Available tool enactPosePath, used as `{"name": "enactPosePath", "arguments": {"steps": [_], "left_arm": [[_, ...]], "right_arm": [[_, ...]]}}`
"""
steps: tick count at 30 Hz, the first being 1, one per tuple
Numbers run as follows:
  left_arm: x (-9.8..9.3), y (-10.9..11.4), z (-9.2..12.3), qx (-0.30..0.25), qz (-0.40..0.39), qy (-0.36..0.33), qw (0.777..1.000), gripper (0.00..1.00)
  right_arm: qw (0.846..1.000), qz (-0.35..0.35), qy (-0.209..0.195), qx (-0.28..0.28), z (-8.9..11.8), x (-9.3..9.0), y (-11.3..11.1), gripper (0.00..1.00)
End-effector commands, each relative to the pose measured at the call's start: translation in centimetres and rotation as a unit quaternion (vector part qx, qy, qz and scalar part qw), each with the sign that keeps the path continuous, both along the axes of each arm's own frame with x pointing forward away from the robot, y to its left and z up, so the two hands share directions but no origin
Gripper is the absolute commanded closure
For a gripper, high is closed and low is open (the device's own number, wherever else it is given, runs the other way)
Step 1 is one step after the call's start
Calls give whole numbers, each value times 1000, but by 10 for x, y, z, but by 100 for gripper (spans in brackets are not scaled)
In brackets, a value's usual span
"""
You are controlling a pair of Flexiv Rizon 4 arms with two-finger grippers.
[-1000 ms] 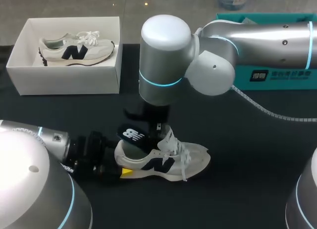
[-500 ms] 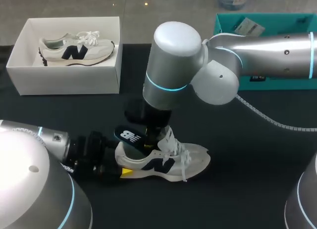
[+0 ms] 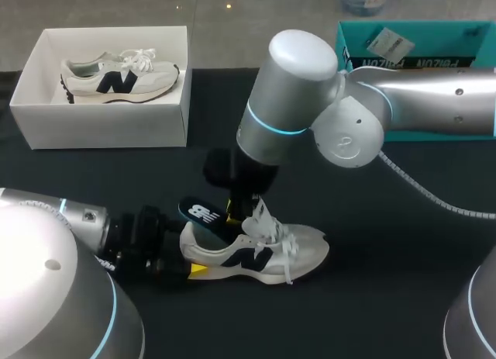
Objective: Take the shoe out of the shoebox, open the shoe tongue, remove and reinsert the insole, then place the shoe into the shoebox
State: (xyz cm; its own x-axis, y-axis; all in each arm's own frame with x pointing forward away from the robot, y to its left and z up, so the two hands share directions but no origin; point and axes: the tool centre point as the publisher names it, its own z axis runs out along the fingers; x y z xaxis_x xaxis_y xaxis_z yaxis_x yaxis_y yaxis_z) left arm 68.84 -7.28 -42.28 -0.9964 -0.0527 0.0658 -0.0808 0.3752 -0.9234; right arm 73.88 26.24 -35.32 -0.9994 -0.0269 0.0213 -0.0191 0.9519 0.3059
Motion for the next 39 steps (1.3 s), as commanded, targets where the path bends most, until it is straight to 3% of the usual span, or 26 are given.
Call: {"name": "enactPosePath", "arguments": {"steps": [1, 6, 10, 11, 13, 14, 26, 39], "left_arm": [[-1, -1, -1, 1, 0, 0, 1000, 100], [-1, -1, -1, 1, 0, 0, 1000, 100], [-1, -1, -1, 1, 0, 0, 1000, 100], [-1, -1, -1, 1, 0, 0, 1000, 100], [-1, -1, -1, 1, 0, 0, 1000, 100], [-1, -1, -1, 1, 0, 0, 1000, 100], [-1, -1, -1, 1, 0, 0, 1000, 100], [-1, -1, -1, 1, 0, 0, 1000, 100]], "right_arm": [[1000, 12, 5, 16, -4, 3, 4, 58], [998, 36, 21, 43, -8, 2, 10, 56], [998, 42, 30, 41, -12, 2, 15, 64], [998, 42, 30, 41, -12, 1, 15, 70], [998, 43, 32, 38, -12, 0, 17, 94], [998, 43, 32, 38, -11, -1, 17, 100], [998, 56, 6, 38, 13, 12, 30, 100], [997, 45, 21, 52, -5, 4, 20, 100]]}}
